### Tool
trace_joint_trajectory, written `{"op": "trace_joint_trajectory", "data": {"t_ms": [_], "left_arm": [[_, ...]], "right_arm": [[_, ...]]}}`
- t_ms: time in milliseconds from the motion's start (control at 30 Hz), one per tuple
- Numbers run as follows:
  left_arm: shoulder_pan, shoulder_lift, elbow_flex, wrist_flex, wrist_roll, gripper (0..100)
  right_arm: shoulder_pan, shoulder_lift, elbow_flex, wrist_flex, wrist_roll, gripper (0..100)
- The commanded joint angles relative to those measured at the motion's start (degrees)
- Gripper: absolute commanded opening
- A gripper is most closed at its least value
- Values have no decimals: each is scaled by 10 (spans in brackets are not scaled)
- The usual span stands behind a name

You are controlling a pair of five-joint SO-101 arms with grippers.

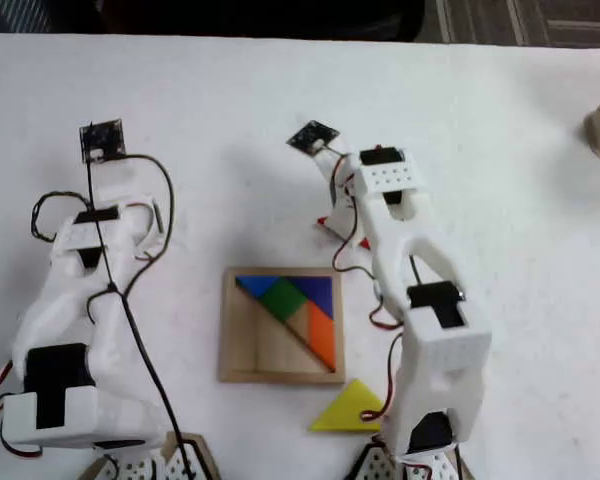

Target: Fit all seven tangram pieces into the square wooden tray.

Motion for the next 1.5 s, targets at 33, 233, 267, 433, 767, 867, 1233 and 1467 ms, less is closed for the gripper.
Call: {"op": "trace_joint_trajectory", "data": {"t_ms": [33, 233, 267, 433, 767, 867, 1233, 1467], "left_arm": [[-10, -2, -25, -11, -3, 28], [-8, -2, -25, -11, -3, 28], [-9, -2, -25, -11, -3, 28], [-9, -2, -25, -11, -3, 28], [-9, -2, -25, -11, -3, 28], [-9, -2, -25, -11, -3, 28], [-10, -2, -25, -11, -3, 28], [-10, -2, -25, -11, -3, 28]], "right_arm": [[13, 53, -87, 54, 45, 332], [23, 124, -152, 66, 69, 330], [22, 129, -154, 66, 75, 329], [20, 131, -156, 65, 84, 220], [27, 92, -156, 91, 80, 129], [22, 66, -156, 108, 79, 127], [9, -57, -155, 230, 77, 128], [-65, -102, -150, 287, -35, 131]]}}
